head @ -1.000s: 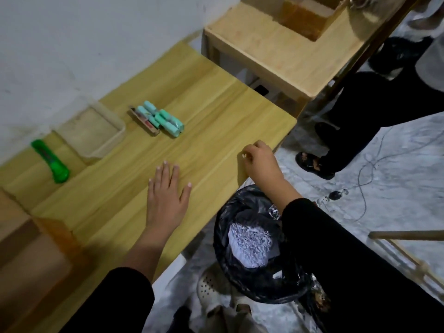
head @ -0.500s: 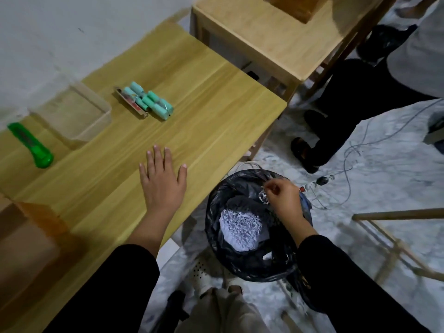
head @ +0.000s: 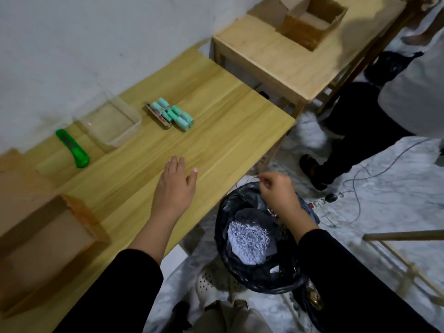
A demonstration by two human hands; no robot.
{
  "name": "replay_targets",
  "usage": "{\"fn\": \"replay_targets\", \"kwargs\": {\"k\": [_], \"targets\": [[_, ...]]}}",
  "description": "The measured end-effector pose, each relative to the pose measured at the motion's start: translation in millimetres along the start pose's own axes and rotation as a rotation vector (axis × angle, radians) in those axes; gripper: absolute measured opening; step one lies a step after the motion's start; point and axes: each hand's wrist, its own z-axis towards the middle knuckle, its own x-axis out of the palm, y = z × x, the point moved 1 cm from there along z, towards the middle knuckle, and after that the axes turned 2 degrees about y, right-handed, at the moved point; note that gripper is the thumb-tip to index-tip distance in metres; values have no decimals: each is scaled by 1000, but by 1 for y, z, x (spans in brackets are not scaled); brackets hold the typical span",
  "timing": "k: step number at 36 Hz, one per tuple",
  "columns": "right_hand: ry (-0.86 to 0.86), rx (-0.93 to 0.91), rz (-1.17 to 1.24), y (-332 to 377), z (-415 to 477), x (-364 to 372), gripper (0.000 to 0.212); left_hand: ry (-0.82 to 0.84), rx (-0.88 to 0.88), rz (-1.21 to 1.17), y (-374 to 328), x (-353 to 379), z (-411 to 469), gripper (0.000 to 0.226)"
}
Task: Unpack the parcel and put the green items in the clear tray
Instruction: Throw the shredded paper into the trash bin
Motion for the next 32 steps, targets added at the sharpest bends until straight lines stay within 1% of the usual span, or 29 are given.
{"fn": "replay_targets", "kwargs": {"k": [2, 5, 8, 10, 13, 16, 18, 20, 22, 24, 27, 32], "targets": [[21, -97, 23, 34, 11, -4, 31, -67, -28, -19, 1, -23, -5, 61], [66, -243, 25, 93, 20, 2, 34, -213, -96, -21, 14, -59, -16, 58], [132, -404, 57, 150, 16, 24, 36, -350, -164, -23, 40, -95, -38, 56], [209, -479, 86, 184, 8, 44, 38, -440, -229, -39, 63, -113, -59, 53], [353, -534, 130, 223, -7, 75, 40, -569, -335, -70, 97, -128, -97, 52], [494, -562, 154, 252, -26, 111, 43, -669, -500, -86, 138, -130, -137, 52], [587, -551, 146, 263, -40, 133, 48, -717, -629, -153, 168, -122, -163, 52], [678, -537, 96, 269, -52, 153, 55, -766, -710, -277, 196, -109, -182, 54], [762, -511, 59, 270, -63, 170, 62, -770, -774, -451, 211, -98, -192, 54], [799, -504, 34, 268, -71, 181, 66, -674, -786, -581, 216, -92, -195, 54], [782, -516, 24, 265, -76, 186, 68, -597, -727, -693, 211, -85, -195, 52], [712, -508, 52, 260, -67, 169, 66, -637, -748, -779, 186, -94, -182, 47]]}}
